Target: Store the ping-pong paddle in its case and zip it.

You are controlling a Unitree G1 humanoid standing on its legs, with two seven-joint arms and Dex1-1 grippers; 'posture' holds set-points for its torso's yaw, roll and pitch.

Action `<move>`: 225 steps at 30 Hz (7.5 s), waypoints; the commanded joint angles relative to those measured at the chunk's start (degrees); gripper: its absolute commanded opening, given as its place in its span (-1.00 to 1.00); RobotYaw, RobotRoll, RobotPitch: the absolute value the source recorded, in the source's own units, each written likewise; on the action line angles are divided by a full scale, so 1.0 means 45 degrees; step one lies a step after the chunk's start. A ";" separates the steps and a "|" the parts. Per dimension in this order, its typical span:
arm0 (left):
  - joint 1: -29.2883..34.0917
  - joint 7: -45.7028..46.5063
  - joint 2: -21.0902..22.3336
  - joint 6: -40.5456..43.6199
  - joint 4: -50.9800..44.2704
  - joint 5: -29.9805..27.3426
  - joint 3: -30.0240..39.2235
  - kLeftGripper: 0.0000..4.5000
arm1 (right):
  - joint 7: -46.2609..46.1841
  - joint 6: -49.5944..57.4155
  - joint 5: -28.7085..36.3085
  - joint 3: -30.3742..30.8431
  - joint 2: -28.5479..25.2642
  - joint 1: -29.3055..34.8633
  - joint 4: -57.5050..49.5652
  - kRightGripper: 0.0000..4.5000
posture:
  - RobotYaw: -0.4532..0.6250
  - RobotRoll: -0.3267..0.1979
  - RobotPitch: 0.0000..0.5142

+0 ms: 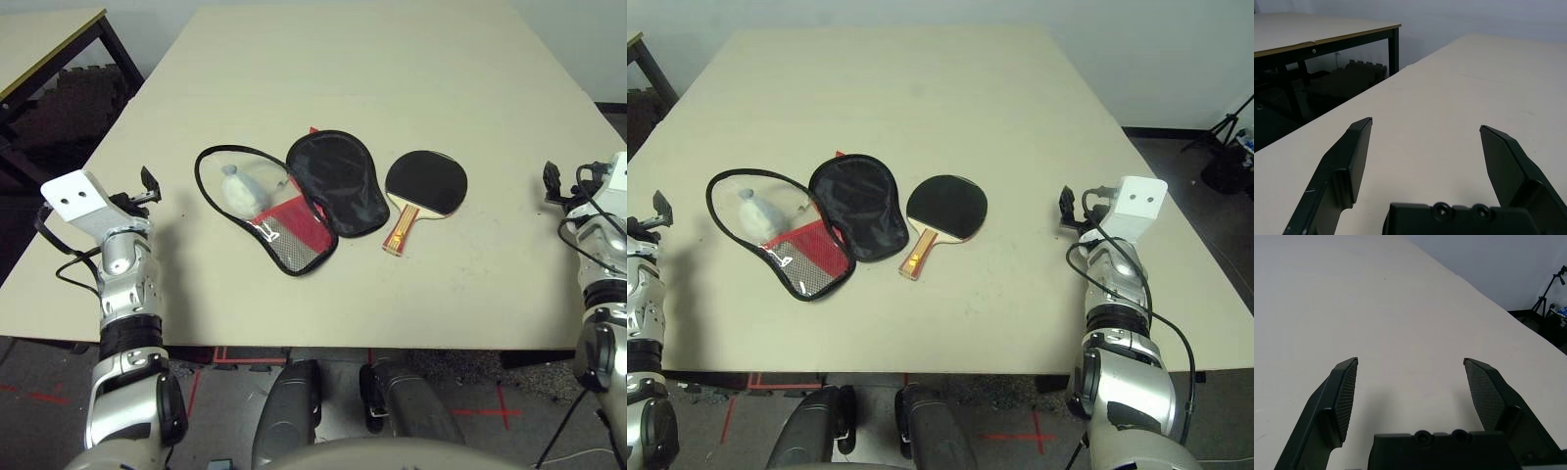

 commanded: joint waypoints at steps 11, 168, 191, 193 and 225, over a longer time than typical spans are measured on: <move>-0.2759 -0.1832 0.1153 0.1553 0.0309 -0.0485 -0.0412 1.00 | -0.1695 0.7335 0.0965 -0.0184 -0.0627 0.0716 -0.6638 0.99 | -0.33 0.25 -0.32; -0.6809 -0.7197 0.1014 0.3673 0.1056 -0.0096 -0.3168 1.00 | -1.9187 2.1954 1.8302 0.5236 0.3205 -1.0483 -0.1584 -0.47 | -0.45 0.25 -0.41; -0.6038 -0.7591 0.2989 0.3758 0.1118 -0.0089 -0.2441 1.00 | -0.9483 2.2292 0.7941 0.4746 0.6139 -0.8547 -0.6606 -0.47 | -0.29 0.25 -0.38; -0.6033 -0.7597 0.3031 0.3748 0.1127 -0.0089 -0.2429 1.00 | -0.9220 2.2132 0.7319 0.4526 0.6485 -0.8494 -0.6526 -0.47 | -0.28 0.25 -0.38; -0.5226 -0.7322 0.2902 0.4168 0.0170 -0.0320 -0.2335 1.00 | -0.5557 1.9278 0.1276 0.3934 0.8427 -0.7708 -0.4757 -0.47 | -0.24 0.25 -0.27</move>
